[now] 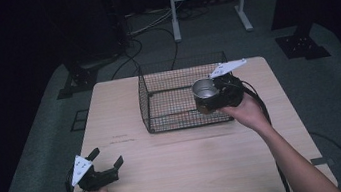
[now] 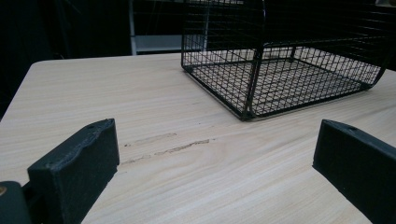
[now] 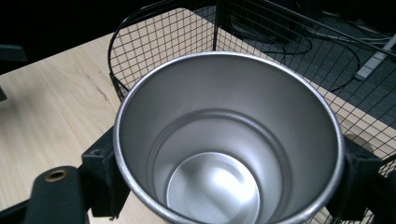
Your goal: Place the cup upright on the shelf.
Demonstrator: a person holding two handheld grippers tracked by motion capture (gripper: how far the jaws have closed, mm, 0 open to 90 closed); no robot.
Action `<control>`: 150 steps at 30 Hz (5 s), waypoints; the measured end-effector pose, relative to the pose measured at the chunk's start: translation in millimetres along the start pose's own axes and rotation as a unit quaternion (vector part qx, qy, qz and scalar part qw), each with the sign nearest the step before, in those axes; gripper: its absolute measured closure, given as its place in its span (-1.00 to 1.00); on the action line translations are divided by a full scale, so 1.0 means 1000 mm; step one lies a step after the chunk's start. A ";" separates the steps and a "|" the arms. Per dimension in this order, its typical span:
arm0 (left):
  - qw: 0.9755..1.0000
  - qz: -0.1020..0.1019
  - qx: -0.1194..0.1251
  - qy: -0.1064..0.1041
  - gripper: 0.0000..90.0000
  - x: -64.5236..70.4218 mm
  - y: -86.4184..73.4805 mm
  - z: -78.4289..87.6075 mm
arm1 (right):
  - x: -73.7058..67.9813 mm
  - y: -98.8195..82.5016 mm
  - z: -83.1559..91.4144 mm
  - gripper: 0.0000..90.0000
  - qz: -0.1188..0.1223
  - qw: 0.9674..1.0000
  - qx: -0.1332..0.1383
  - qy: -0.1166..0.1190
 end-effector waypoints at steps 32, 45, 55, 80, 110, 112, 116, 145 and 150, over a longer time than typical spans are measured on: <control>1.000 -0.002 0.004 -0.002 -1.00 0.000 0.001 0.000 | 0.032 0.062 -0.057 -0.61 -0.014 0.999 -0.008 -0.028; 1.000 -0.005 0.001 -0.006 -1.00 0.001 0.001 0.001 | 0.045 0.049 -0.089 -0.61 -0.044 0.998 -0.031 -0.030; 1.000 -0.001 0.004 -0.005 -1.00 0.001 0.001 0.001 | 0.047 0.038 -0.110 -0.61 -0.063 0.997 -0.044 -0.023; 1.000 0.001 0.003 -0.007 -1.00 0.000 0.001 0.001 | 0.053 0.011 -0.140 -0.61 -0.082 0.993 -0.086 -0.027; 1.000 0.000 0.003 -0.007 -1.00 0.000 0.001 0.002 | 0.057 -0.017 -0.160 -0.66 -0.073 0.985 -0.156 -0.026; 1.000 0.000 0.004 -0.008 -1.00 0.000 0.001 0.002 | 0.057 -0.018 -0.161 -0.66 -0.073 0.984 -0.162 -0.026; 1.000 0.000 0.004 -0.008 -1.00 0.000 0.001 0.002 | 0.057 -0.022 -0.163 -0.70 -0.071 0.982 -0.172 -0.024; 1.000 0.000 0.004 -0.006 -1.00 0.000 0.001 0.002 | 0.058 -0.019 -0.155 -0.72 -0.061 0.982 -0.177 -0.035; 1.000 0.000 0.004 -0.007 -1.00 0.000 0.001 0.002 | 0.059 -0.020 -0.155 -0.73 -0.062 0.981 -0.179 -0.035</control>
Point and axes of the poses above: each handheld gripper's, and its own axes: z roughly backward along the jaws, y roughly out of its top, x roughly to its right, the point moved 8 cm from there along -z, roughly forward along the jaws, and after that the axes turned 5 degrees about -y, right-handed, at the moved point
